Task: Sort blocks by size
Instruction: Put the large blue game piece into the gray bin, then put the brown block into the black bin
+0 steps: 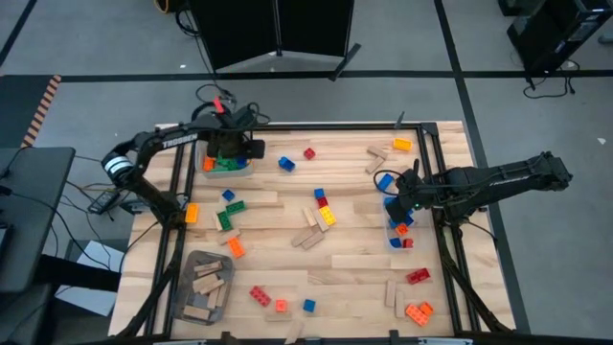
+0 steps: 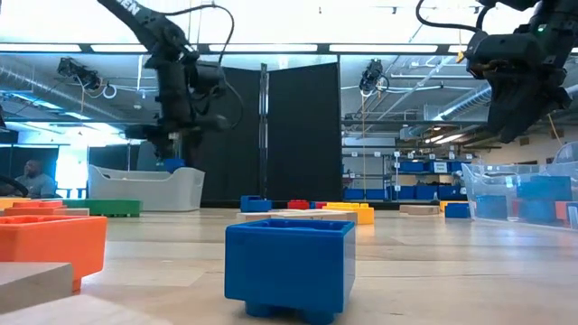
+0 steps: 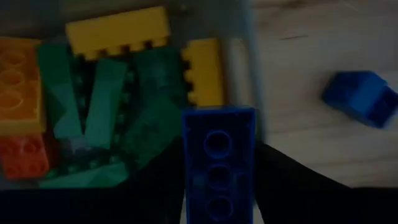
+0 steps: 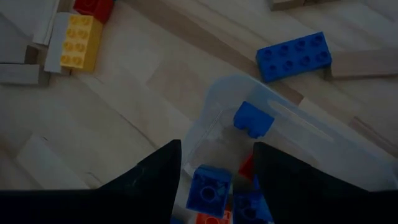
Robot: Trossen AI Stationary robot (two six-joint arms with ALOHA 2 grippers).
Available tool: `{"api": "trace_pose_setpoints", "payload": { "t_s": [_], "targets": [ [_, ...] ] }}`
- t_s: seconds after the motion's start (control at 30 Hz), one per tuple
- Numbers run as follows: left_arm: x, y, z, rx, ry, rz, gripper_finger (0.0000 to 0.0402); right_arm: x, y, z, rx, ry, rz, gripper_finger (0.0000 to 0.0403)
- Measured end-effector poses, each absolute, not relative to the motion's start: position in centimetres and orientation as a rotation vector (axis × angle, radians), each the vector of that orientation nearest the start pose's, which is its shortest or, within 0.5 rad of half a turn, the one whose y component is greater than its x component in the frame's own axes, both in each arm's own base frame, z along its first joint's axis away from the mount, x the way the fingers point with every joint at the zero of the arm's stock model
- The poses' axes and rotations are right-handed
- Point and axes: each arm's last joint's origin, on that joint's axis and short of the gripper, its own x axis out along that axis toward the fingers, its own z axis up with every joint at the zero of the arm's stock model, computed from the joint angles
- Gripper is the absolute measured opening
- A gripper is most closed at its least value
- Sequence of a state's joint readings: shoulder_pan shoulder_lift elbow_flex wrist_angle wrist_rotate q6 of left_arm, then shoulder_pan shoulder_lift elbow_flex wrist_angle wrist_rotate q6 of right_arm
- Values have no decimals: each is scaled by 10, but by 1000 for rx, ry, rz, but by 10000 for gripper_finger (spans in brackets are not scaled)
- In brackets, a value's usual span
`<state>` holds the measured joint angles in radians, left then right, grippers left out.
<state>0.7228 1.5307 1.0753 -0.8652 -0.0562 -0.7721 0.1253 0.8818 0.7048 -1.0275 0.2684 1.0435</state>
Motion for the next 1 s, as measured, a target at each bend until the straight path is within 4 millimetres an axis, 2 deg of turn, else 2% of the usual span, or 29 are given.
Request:
{"api": "trace_pose_setpoints", "payload": {
  "t_s": [0.1, 0.2, 0.53, 1.0],
  "targets": [
    [207, 186, 210, -1097, 958, 1180, 198, 138, 10, 234, 681, 981, -711, 215],
    [208, 186, 209, -1095, 952, 1183, 220, 138, 10, 234, 682, 980, -711, 215],
    [210, 190, 212, -1040, 935, 1160, 233, 138, 10, 234, 682, 980, -711, 215],
    [223, 202, 269, -833, 909, 1049, 234, 140, 9, 235, 680, 954, -718, 215]
  ]
}}
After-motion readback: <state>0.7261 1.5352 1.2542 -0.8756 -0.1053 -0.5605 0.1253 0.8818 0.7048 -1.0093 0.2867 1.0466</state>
